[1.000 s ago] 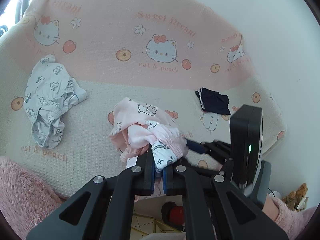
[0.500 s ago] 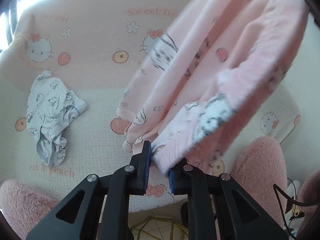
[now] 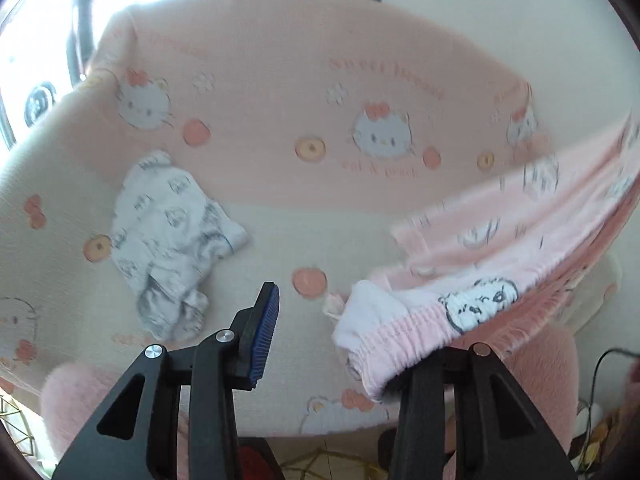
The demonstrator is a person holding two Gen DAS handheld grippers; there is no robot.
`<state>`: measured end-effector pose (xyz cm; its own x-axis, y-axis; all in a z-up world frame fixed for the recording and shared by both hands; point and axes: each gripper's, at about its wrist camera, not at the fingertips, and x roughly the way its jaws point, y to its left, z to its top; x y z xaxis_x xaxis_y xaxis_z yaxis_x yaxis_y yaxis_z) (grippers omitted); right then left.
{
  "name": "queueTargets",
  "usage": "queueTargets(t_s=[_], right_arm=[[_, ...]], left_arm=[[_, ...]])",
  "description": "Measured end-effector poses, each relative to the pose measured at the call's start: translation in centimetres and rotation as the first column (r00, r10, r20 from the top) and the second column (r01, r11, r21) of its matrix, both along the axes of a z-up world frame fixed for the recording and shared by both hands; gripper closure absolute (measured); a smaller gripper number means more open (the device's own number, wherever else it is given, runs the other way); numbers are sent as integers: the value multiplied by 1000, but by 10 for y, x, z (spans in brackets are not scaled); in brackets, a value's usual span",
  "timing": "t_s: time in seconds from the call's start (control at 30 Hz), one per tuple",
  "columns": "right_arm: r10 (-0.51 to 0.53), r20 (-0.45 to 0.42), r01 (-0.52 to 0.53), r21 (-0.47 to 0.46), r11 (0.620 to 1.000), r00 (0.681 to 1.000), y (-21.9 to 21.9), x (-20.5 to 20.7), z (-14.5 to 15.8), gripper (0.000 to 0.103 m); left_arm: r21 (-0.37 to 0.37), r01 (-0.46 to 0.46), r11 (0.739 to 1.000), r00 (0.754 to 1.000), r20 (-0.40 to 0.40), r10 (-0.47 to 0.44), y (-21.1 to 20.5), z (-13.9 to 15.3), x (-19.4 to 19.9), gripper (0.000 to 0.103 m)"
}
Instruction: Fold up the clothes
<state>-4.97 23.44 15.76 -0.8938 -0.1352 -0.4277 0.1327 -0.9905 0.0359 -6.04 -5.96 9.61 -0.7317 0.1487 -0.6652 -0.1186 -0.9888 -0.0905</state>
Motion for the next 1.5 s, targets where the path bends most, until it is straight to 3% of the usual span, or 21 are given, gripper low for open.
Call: queueTargets(t_s=[0.13, 0.2, 0.3, 0.37, 0.47, 0.6, 0.67, 0.7, 0.73, 0.77, 0.8, 0.87, 0.93, 1.0, 1.1, 1.17, 1.2, 1.27, 1.33, 1.4, 1.5], right_arm=[[-15, 32, 17, -64, 998, 999, 14, -10, -6, 80], [-3, 12, 4, -67, 998, 1000, 9, -8, -3, 79], [-8, -7, 8, -55, 998, 1000, 2, -9, -2, 79], [-2, 6, 2, -75, 997, 1000, 5, -8, -5, 79], [5, 37, -2, -93, 996, 999, 13, -9, -15, 79], [1, 123, 7, -64, 998, 992, 14, -21, -47, 73], [6, 189, 3, -47, 999, 982, 11, -26, -70, 73], [9, 217, 0, -43, 999, 976, 9, -26, -81, 73], [26, 235, -14, -51, 999, 972, 6, -24, -90, 73], [43, 252, -29, -59, 998, 967, 3, -22, -98, 73], [59, 267, -43, -67, 997, 962, 1, -21, -105, 73], [96, 275, -80, -71, 994, 957, -8, -20, -111, 73], [131, 286, -116, -71, 991, 949, -19, -19, -115, 73], [157, 296, -143, -68, 987, 942, -29, -23, -118, 73], [115, 273, -111, -29, 993, 955, -29, -30, -116, 73], [66, 259, -59, -34, 998, 964, -17, -39, -110, 73], [49, 268, -45, -21, 999, 962, -15, -45, -110, 73], [47, 312, -56, 22, 998, 949, -20, -57, -115, 71], [108, 358, -128, 31, 991, 927, -36, -64, -128, 71], [173, 401, -179, -23, 984, 900, -48, -66, -141, 71], [240, 437, -219, -99, 971, 867, -62, -65, -151, 71]], left_arm=[[42, -61, 997, 990, -123, 66, -44, 60, 5, 60], [-30, -79, 996, 978, -196, 72, -39, 83, 10, 60], [-92, -68, 993, 971, -233, 45, -28, 88, 15, 66], [-91, -56, 994, 972, -232, 33, -25, 80, 22, 74], [-68, -54, 996, 985, -165, 42, -23, 54, 18, 75], [-4, -43, 999, 995, 91, 43, -24, -20, -6, 74], [27, 1, 1000, 963, 268, -8, -19, -64, -15, 73], [47, 20, 999, 933, 358, -36, -15, -84, -17, 73], [55, 37, 998, 920, 388, -56, -8, -94, -13, 73], [62, 55, 997, 907, 414, -76, -1, -105, -10, 72], [53, 84, 995, 914, 394, -98, 10, -109, -3, 70], [30, 163, 986, 912, 377, -162, 29, -115, 3, 58], [26, 253, 967, 900, 360, -245, 47, -120, 7, 57], [-43, 312, 949, 892, 358, -277, 58, -125, 9, 56], [-149, 237, 960, 907, 388, -164, 48, -135, 5, 56], [-113, 133, 985, 895, 440, -70, 24, -145, 0, 56], [-54, 122, 991, 892, 443, -86, 17, -145, 2, 56], [96, 180, 979, 898, 390, -204, 13, -134, 10, 56], [206, 250, 946, 895, 324, -307, 20, -120, 13, 55], [228, 299, 927, 888, 289, -357, 31, -112, 13, 54], [217, 316, 924, 892, 264, -367, 42, -110, 6, 54]])
